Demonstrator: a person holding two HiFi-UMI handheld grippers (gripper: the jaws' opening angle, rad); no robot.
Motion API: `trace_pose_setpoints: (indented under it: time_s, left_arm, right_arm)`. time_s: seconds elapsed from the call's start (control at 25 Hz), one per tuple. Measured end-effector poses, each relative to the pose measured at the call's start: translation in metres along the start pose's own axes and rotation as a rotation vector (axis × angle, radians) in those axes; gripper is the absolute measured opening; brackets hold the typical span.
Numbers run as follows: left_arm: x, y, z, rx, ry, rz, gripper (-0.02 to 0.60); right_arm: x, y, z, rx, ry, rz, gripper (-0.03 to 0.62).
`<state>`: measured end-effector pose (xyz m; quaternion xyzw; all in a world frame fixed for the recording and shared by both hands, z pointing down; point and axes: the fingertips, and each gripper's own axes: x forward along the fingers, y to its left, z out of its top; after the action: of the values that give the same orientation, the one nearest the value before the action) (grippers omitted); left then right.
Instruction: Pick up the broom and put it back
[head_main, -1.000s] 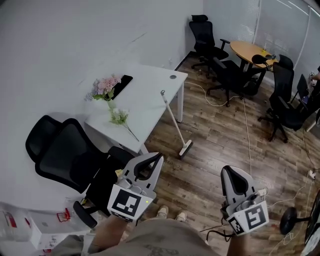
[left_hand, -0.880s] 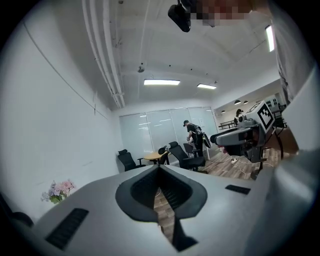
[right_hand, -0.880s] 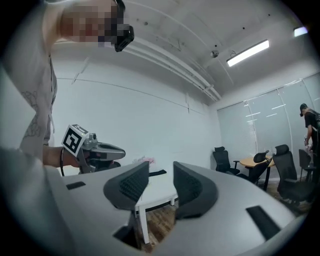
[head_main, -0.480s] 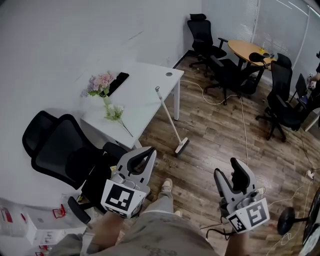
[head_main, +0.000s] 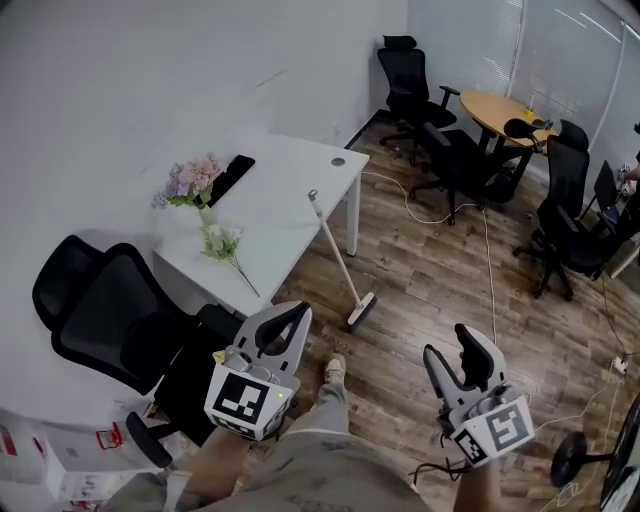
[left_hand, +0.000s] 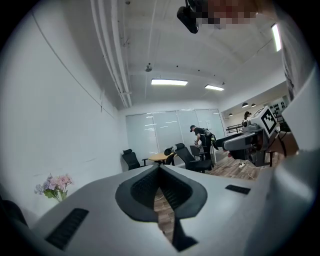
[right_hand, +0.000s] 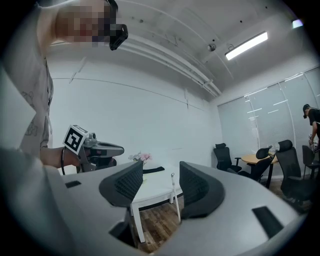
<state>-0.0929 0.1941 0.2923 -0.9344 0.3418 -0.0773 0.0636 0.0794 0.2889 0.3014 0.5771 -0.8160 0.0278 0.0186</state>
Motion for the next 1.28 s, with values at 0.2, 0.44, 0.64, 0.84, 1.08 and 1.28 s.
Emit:
trace_pose_setpoints:
  time_s: [0.2, 0.44, 0.64, 0.84, 1.08, 1.28]
  left_arm:
    - [0.041, 0.034, -0.007, -0.013, 0.025, 0.007, 0.017]
    - [0.098, 0.073, -0.03, -0.043, 0.084, -0.011, 0.017]
    - [0.142, 0.115, -0.052, -0.066, 0.137, -0.015, 0.017]
    - [0.18, 0.155, -0.065, -0.081, 0.171, -0.019, 0.017]
    - [0.209, 0.193, -0.075, -0.12, 0.184, 0.004, 0.017]
    - [0.222, 0.201, -0.088, -0.118, 0.219, 0.012, 0.017]
  right_arm:
    - [0.052, -0.025, -0.006, 0.025, 0.027, 0.026, 0.227]
    - [0.12, -0.064, -0.017, 0.075, 0.09, 0.039, 0.225]
    - [0.183, -0.09, -0.03, 0.083, 0.155, 0.048, 0.226]
    - [0.238, -0.114, -0.036, 0.091, 0.194, 0.052, 0.225]
    - [0.285, -0.136, -0.034, 0.078, 0.197, 0.045, 0.226]
    - [0.303, -0.145, -0.045, 0.091, 0.218, 0.058, 0.227]
